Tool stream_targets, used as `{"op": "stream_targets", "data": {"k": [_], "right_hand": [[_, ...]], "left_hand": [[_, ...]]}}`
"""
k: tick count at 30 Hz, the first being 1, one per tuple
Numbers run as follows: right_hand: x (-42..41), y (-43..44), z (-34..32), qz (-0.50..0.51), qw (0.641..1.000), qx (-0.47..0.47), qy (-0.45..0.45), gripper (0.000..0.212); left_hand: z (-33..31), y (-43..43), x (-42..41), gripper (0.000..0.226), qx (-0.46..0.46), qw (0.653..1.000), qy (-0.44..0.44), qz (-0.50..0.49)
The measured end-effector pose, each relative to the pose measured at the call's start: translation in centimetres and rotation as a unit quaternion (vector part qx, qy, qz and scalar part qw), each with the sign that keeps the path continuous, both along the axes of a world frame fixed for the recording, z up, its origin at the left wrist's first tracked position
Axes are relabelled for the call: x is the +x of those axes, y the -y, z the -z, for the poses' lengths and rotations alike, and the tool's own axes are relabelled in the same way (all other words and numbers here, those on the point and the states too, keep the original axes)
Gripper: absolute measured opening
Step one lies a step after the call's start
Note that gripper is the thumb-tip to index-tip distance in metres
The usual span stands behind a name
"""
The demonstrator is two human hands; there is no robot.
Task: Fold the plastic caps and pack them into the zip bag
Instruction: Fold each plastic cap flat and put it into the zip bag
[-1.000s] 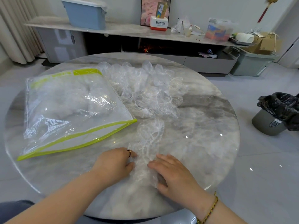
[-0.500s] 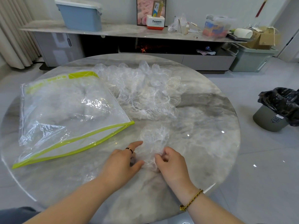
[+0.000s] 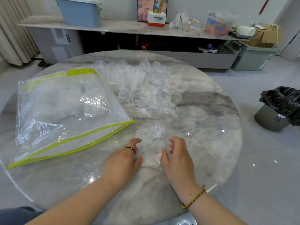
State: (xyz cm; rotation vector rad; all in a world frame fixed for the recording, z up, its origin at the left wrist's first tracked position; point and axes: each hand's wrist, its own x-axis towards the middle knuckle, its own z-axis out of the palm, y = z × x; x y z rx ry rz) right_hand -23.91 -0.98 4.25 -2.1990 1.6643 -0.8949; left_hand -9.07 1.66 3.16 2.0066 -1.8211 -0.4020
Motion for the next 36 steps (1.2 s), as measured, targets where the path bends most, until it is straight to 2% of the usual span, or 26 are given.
{"op": "stream_targets", "data": {"k": [2,4,7,10,13,15,17,19,22,24,27,29,30,32,34,36], "right_hand": [[0.2,0.1,0.6,-0.056,0.992,-0.114,0.008,0.021],[0.5,-0.1,1.2,-0.121,0.982,-0.141,-0.022,0.02],[0.6,-0.6,1.3,-0.158,0.98,-0.066,-0.102,0.031],[0.7,-0.5,1.6,-0.139,0.98,-0.027,-0.14,0.044],[0.8,-0.4,1.4,-0.125,0.981,-0.024,-0.144,0.045],[0.7,-0.4,1.4,-0.125,0.981,-0.027,-0.145,0.044],[0.7,-0.4,1.4,-0.125,0.98,-0.028,-0.155,0.042],[0.6,-0.4,1.2,-0.122,0.979,-0.026,-0.163,0.038],[0.6,-0.4,1.1,-0.111,0.978,-0.032,-0.175,0.042],[0.6,-0.3,1.0,-0.106,0.977,-0.034,-0.182,0.045],[0.2,0.0,0.7,-0.109,0.977,-0.066,-0.171,0.038],[0.2,0.0,0.7,-0.122,0.98,-0.07,-0.141,0.04],[0.2,-0.1,0.6,-0.115,0.982,-0.068,-0.133,0.033],[0.3,-0.1,0.3,-0.098,0.987,-0.05,-0.113,0.019],[0.6,-0.1,0.2,-0.076,0.995,-0.001,-0.065,0.035],[0.6,0.0,-0.4,-0.076,0.992,0.09,-0.04,0.041]], "left_hand": [[0.0,0.1,0.1,0.054,-0.017,0.999,-0.034,-0.016],[0.1,0.2,0.2,0.059,-0.021,0.998,-0.052,-0.03],[-0.5,0.3,0.4,0.062,-0.003,0.998,-0.062,-0.022],[-0.9,0.3,0.4,0.062,0.015,0.999,-0.041,-0.006],[-0.4,0.4,0.8,0.048,-0.113,0.992,0.023,0.049],[-0.1,0.2,1.2,0.049,-0.187,0.974,0.027,0.122],[0.0,0.1,1.3,0.051,-0.202,0.956,0.068,0.201],[-0.1,0.2,1.2,0.056,-0.176,0.949,0.12,0.232],[0.4,0.5,1.4,0.058,-0.127,0.958,0.154,0.204],[0.4,0.9,1.5,0.057,-0.136,0.963,0.149,0.178],[0.0,1.2,1.5,0.052,-0.123,0.971,0.138,0.153],[0.0,1.4,1.7,0.047,-0.1,0.979,0.098,0.148],[0.0,1.3,1.7,0.047,-0.076,0.986,0.044,0.141],[-0.3,1.1,1.6,0.051,-0.026,0.995,-0.079,0.063],[-0.8,0.9,1.4,0.022,0.005,0.982,-0.188,-0.005],[-0.9,1.1,1.2,0.025,-0.003,0.973,-0.227,-0.043]]}}
